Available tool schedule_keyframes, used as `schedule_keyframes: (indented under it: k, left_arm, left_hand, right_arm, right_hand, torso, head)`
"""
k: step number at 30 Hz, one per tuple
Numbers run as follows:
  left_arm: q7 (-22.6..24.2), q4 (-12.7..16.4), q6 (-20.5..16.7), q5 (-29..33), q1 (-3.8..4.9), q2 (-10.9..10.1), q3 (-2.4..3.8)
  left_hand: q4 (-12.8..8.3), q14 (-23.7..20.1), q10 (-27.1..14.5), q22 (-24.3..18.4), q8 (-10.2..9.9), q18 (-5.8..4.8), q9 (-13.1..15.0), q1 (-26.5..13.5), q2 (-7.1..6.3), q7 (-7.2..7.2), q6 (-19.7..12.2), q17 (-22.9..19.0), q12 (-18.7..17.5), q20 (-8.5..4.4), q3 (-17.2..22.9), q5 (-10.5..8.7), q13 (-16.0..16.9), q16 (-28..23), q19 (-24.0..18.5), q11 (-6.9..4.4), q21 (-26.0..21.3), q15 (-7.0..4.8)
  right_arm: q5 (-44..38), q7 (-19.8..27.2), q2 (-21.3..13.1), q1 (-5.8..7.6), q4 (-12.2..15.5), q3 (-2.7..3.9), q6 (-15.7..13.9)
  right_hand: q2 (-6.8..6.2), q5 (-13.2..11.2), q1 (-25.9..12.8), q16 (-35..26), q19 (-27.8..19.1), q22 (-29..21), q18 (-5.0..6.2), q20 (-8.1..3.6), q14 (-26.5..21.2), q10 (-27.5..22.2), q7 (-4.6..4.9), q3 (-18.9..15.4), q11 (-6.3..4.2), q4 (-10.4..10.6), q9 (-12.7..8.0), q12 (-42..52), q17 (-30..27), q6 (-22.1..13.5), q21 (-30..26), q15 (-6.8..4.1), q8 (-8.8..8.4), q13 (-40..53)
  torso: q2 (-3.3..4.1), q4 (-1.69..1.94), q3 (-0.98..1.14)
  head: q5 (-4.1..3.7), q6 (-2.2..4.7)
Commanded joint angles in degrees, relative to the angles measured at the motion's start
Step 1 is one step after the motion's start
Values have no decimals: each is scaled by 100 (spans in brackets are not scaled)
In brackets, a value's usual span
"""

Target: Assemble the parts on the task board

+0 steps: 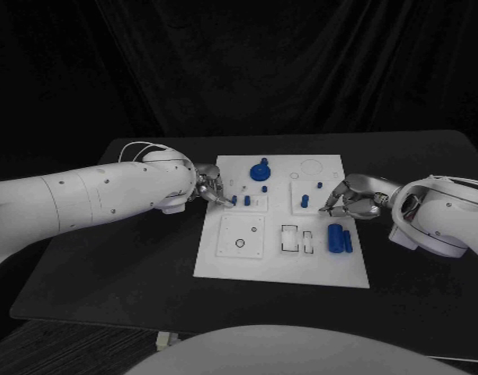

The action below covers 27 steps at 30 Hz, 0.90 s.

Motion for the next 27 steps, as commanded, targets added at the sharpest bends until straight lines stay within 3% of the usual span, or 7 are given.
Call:
schedule_keyframes:
  k: [1,22,27]
  left_arm:
    - [92,13,-88,43,-10,-3,4]
    - [67,13,-43,43,-10,-24,4]
    - [57,19,1,43,-10,-33,4]
  left_hand:
    - [-6,595,325,1012,-30,-25,-8,-21,28,24,-27,1510,-52,-3,-45,-24,1168,15,-40,7,-33,7]
    - [-24,595,310,1007,-86,-21,-50,0,97,21,-20,1510,-74,3,-98,-24,1153,15,-49,8,-51,11]
    - [-60,595,299,1000,-137,-15,-84,183,34,19,-14,1510,-90,6,-157,-24,1142,15,-63,6,-79,10]
  right_arm:
    - [-7,-97,4,-15,4,3,56]
    - [-7,-112,5,-16,8,3,73]
    - [-7,-114,5,-17,10,3,72]
  right_hand:
    - [308,37,367,-17,-46,917,35,-10,266,-5,-14,-4,-21,-21,-10,-30,341,6,-16,-36,-20,-362]
    - [305,75,401,-24,-56,910,40,-10,261,-18,-12,21,-18,-42,-10,-40,330,3,-42,-35,-21,-380]
    - [304,85,409,-24,-59,908,41,-9,260,-17,-12,27,-18,-48,-10,-39,329,2,-49,-35,-22,-378]
  torso:
    - [1,1,0]
    - [2,1,0]
    - [1,1,0]
  head:
    - [-3,0]
    - [0,0]
    - [3,0]
